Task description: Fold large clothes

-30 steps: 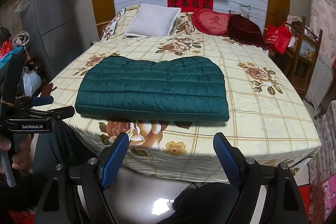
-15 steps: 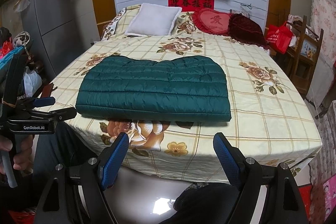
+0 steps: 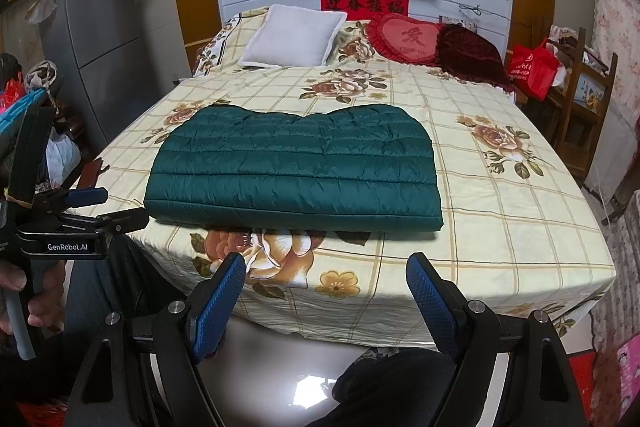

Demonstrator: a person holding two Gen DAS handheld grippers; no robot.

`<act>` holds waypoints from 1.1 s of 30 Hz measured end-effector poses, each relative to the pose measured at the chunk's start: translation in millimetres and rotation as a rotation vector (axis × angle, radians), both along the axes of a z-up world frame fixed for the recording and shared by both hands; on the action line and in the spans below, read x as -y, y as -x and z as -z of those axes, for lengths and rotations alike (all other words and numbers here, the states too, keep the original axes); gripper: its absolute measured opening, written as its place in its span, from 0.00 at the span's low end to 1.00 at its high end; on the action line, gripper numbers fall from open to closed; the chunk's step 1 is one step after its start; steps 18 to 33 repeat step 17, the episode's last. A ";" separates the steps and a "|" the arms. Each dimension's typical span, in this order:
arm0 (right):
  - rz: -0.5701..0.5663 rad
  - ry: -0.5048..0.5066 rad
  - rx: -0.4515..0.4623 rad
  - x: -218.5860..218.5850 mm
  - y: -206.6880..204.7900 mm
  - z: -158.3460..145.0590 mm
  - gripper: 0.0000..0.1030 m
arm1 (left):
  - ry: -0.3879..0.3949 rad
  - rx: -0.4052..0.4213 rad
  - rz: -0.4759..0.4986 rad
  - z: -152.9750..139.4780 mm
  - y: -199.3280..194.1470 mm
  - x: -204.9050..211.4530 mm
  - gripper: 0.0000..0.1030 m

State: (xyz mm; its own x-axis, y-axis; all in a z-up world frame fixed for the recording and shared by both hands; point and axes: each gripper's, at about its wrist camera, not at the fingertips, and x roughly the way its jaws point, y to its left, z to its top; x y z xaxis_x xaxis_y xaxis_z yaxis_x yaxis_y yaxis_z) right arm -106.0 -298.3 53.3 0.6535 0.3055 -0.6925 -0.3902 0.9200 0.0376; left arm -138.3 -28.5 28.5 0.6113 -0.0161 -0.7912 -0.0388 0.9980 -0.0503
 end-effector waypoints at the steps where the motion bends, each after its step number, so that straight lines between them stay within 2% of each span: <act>1: 0.001 0.001 -0.001 0.3 -0.2 -0.1 0.78 | -0.001 0.000 0.000 0.0 0.0 0.1 1.00; 33: -0.001 0.000 -0.004 -0.4 -1.6 0.0 0.78 | 0.010 0.014 -0.010 0.2 0.6 0.3 1.00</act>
